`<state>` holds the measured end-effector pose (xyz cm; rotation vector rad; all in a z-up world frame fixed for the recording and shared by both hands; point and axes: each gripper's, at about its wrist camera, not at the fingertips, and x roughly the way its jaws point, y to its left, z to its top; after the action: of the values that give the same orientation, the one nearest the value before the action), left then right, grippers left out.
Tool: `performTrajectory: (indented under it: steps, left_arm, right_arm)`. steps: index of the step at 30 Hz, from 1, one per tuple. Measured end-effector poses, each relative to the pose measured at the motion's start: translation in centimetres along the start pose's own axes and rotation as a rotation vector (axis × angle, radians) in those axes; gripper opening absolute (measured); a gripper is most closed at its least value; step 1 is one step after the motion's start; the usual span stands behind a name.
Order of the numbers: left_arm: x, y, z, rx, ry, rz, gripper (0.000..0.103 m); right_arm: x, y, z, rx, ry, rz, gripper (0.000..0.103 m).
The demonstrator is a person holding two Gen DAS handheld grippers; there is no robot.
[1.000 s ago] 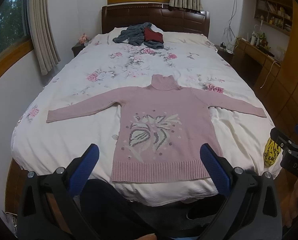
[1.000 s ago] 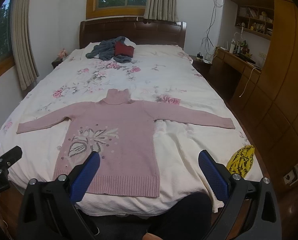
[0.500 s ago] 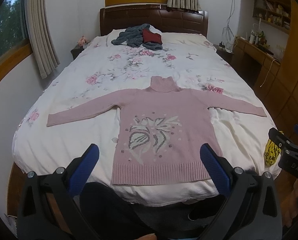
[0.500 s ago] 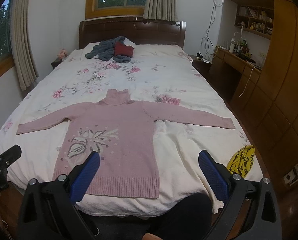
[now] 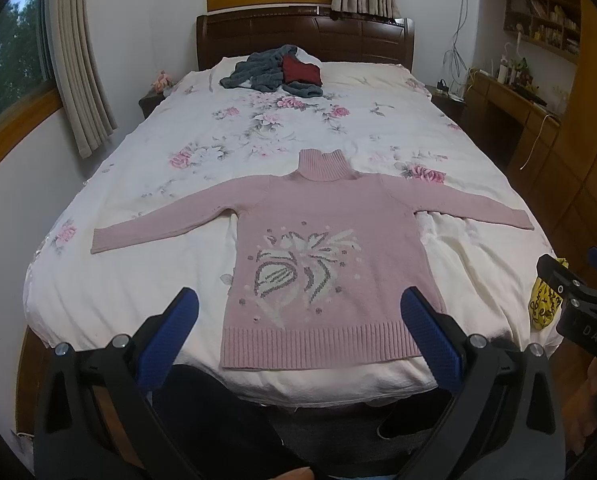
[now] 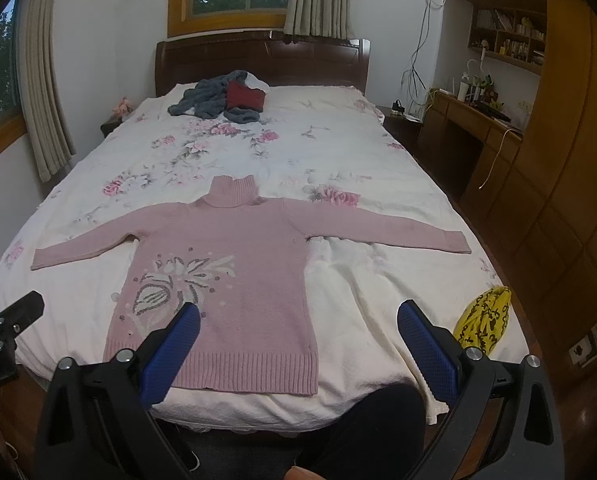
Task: Fold small clothes
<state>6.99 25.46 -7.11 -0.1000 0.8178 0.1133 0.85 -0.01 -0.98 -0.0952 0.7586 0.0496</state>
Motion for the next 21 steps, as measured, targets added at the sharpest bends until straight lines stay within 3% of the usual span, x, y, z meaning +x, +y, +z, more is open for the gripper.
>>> performTrajectory:
  steps: [21]
  left_arm:
    - [1.3, 0.0, -0.4, -0.027, 0.012, -0.016, 0.1]
  right_arm:
    - [0.6, -0.3, 0.0, -0.001, 0.008, -0.007, 0.099]
